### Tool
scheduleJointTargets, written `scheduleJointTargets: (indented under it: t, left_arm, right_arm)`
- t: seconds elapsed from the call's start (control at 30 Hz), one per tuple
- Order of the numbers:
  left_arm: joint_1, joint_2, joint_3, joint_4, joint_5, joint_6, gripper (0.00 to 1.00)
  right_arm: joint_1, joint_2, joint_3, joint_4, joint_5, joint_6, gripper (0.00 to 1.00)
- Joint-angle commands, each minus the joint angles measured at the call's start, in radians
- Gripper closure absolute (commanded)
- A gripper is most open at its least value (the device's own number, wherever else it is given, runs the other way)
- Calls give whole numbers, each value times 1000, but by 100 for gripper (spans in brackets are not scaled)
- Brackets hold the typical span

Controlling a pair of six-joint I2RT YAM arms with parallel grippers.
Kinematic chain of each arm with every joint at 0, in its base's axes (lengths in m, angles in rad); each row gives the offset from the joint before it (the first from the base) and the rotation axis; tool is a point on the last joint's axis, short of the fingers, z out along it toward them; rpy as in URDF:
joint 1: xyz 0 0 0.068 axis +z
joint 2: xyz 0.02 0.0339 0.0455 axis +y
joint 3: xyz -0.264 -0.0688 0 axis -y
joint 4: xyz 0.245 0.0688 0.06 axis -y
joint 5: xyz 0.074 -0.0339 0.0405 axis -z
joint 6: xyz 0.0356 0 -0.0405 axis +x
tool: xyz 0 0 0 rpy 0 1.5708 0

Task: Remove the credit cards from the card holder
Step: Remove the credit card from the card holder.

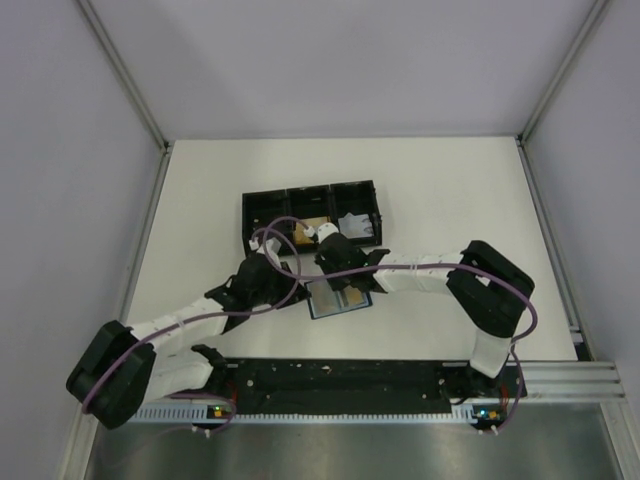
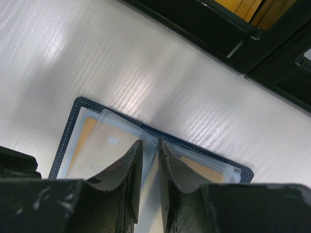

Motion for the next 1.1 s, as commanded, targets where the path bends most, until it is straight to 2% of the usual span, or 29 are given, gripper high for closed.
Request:
scheduleJointTargets:
  t: [0.0,0.2,0.27,0.53,0.87,1.07]
  left_arm:
    - [2,16,72,48,36,22,76]
    - [2,146,129,54,-8,22,58]
    - [0,186,145,55,-10,23,56]
    - [2,251,167,66,1,32,56]
    - [-3,140,185,-15,-48,52,59]
    - [-14,185,216,-20,-35,66,59]
  right_arm:
    - [-29,1,-53,-28,-93,5,81]
    - [-34,-6,-62,-18,-107,5,82]
    - [-35,-4,-65,-15,-111,5,82]
    - [-40,-7,-70,-8,-119,4,83]
    - [-41,-7,-71,-7,-120,4,84]
    - [-40,-9,-71,-5,-122,4,85]
